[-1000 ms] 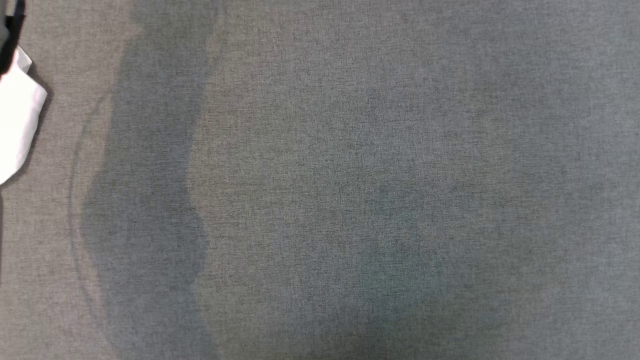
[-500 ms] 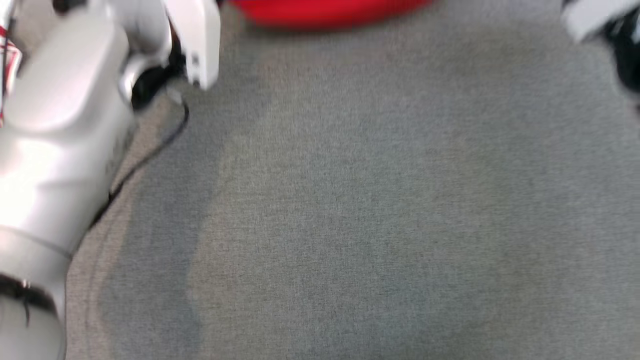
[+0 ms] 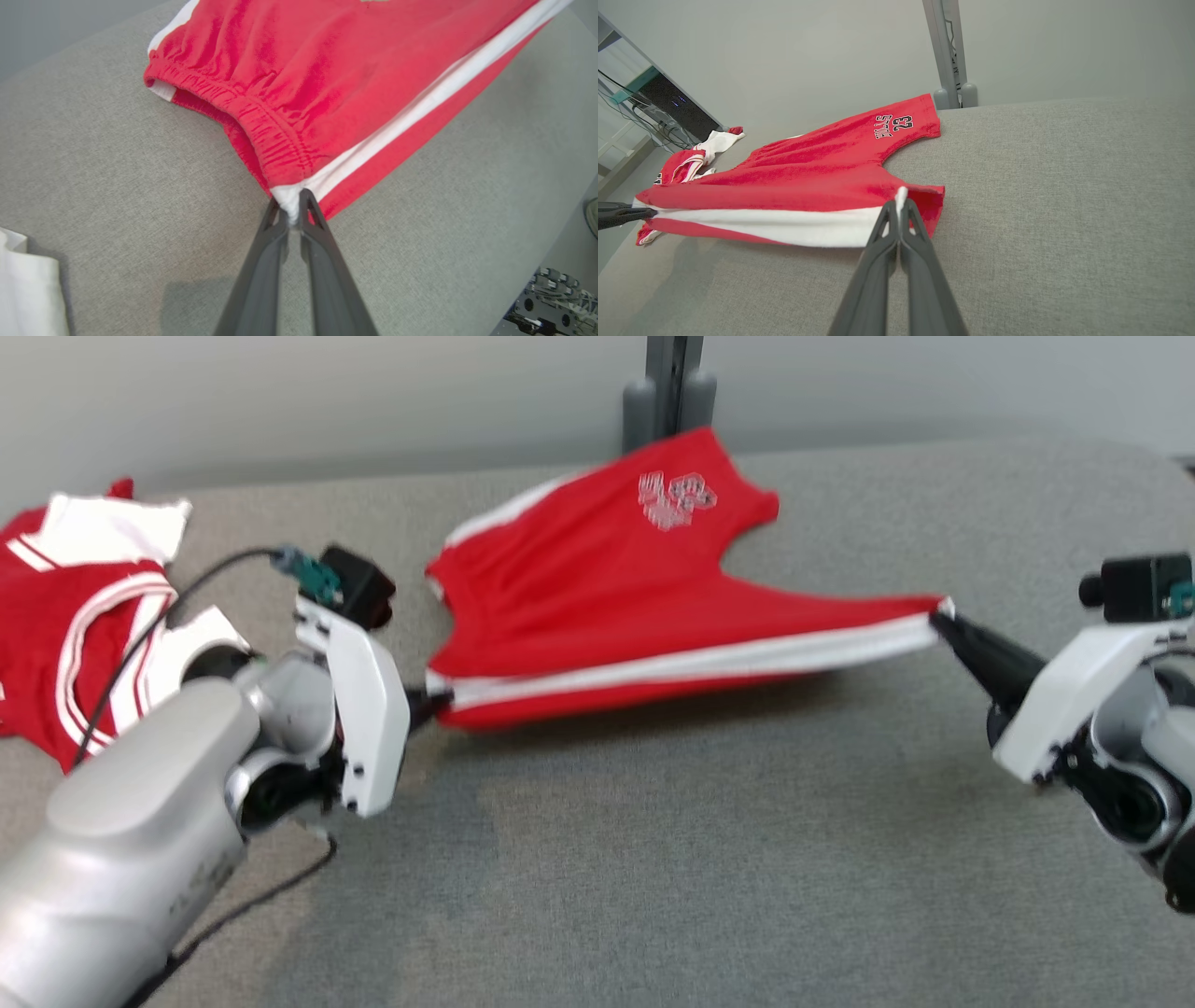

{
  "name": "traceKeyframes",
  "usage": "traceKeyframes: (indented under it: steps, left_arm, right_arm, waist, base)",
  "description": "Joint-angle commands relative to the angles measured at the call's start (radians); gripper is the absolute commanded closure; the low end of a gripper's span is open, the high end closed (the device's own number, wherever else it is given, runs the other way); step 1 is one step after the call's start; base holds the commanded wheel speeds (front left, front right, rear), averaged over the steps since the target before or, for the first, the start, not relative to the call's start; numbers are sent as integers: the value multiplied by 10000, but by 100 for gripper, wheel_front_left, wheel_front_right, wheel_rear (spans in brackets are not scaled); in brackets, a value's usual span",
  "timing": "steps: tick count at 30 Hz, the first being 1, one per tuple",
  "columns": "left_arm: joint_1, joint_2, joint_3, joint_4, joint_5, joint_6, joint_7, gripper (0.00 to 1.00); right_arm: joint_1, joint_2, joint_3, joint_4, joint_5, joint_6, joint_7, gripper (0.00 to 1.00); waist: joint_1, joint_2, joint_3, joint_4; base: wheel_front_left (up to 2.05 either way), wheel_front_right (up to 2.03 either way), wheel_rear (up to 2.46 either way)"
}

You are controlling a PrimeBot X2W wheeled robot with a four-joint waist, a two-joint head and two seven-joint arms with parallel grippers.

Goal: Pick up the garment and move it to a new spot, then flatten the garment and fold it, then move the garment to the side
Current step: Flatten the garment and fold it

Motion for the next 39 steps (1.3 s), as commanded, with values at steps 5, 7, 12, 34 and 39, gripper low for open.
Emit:
traceKeyframes:
  steps: [5, 7, 12, 34, 39]
  left_arm:
    - [1412, 873, -497, -1536, -990, 14, 1040, 100]
    - [1844, 1148, -705, -2185, -1239, 81, 1446, 100]
    - [2349, 1762, -971, -3599, -1626, 484, 2206, 100]
    - [25, 450, 224, -2363, -3131, 1963, 3835, 100]
    - [-568, 34, 286, -1844, -3107, 1984, 4059, 100]
  right_arm:
    - [1424, -809, 210, -750, 290, -2, 269, 100]
    - [1916, -1149, 240, -1182, 365, -4, 336, 100]
    - [2695, -1960, 167, -1922, 481, -4, 497, 100]
    - [-940, -1292, -996, -1148, -139, -2, 4265, 100]
    - [-2096, -533, -1049, 138, -468, -2, 4229, 100]
  waist:
    - [0, 0, -1594, -59]
    - [0, 0, -1793, -15]
    - [0, 0, -1858, 94]
    - [0, 0, 627, 1009]
    - [0, 0, 1077, 1341]
  base:
    - [0, 0, 0]
    - [0, 0, 0]
    - [0, 0, 0]
    - [0, 0, 0]
    - [0, 0, 0]
